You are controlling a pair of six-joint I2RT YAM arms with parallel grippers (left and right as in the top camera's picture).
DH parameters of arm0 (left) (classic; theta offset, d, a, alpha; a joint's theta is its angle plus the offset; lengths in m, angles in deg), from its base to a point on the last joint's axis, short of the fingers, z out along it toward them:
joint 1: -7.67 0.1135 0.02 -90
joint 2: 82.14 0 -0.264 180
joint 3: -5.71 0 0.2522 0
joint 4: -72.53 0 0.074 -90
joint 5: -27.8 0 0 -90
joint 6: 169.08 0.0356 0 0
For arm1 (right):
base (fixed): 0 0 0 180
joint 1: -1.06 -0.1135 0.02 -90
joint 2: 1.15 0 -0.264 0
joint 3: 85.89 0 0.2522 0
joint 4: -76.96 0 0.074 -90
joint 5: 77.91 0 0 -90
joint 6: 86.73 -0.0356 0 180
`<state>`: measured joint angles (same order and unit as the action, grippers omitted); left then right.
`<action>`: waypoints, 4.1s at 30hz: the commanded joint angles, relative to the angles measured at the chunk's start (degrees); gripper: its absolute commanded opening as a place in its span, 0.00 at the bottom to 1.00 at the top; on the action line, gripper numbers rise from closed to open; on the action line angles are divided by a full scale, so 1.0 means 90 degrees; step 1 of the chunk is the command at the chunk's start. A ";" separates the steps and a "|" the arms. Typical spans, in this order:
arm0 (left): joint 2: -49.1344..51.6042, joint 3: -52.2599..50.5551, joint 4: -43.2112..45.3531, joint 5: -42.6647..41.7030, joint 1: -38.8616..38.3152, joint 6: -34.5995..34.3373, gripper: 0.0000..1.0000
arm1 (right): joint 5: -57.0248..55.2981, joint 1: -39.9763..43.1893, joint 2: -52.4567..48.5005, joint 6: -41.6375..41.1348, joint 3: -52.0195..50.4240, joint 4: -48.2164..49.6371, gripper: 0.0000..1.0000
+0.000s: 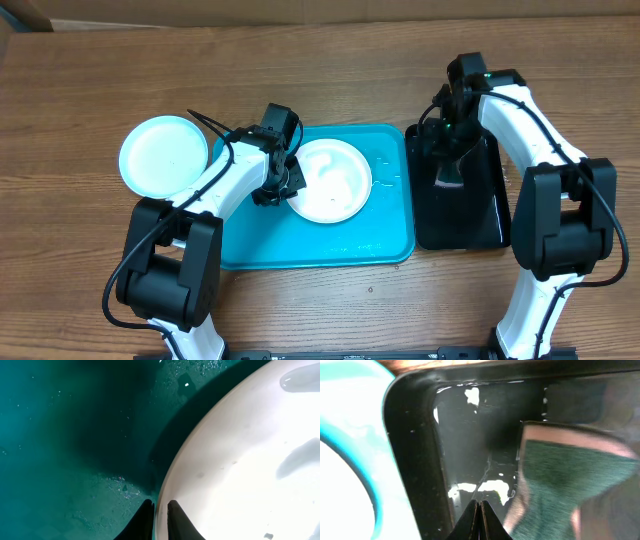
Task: Clean dirty plates on tray and stack at the side
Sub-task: 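Return the sponge to the black tray with the right gripper, then raise the right gripper away to the right edge, then lift the white plate by its rim with the left gripper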
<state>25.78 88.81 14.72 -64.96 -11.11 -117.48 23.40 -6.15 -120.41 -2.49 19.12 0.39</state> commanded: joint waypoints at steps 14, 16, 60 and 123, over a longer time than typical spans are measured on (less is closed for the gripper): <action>0.0095 -0.0036 0.0022 -0.0029 -0.0041 0.0180 0.11 | 0.0330 -0.0170 0.0063 -0.0034 -0.0274 0.0189 0.04; 0.0095 -0.0036 0.0024 -0.0032 -0.0041 0.0177 0.10 | 0.0330 -0.0170 0.0063 -0.0032 -0.0274 0.0240 0.04; 0.0095 -0.0036 0.0022 -0.0036 -0.0041 0.0226 0.11 | 0.1753 0.0165 0.0073 0.0350 0.0347 0.0311 0.10; 0.0063 0.3436 -0.1639 -0.0027 0.0355 0.1787 0.04 | -0.0017 0.3225 0.0058 -0.0529 0.1761 -0.0860 1.00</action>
<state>26.67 116.42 -0.32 -65.36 -6.98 -103.88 22.81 23.10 -120.46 -7.21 34.90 -7.50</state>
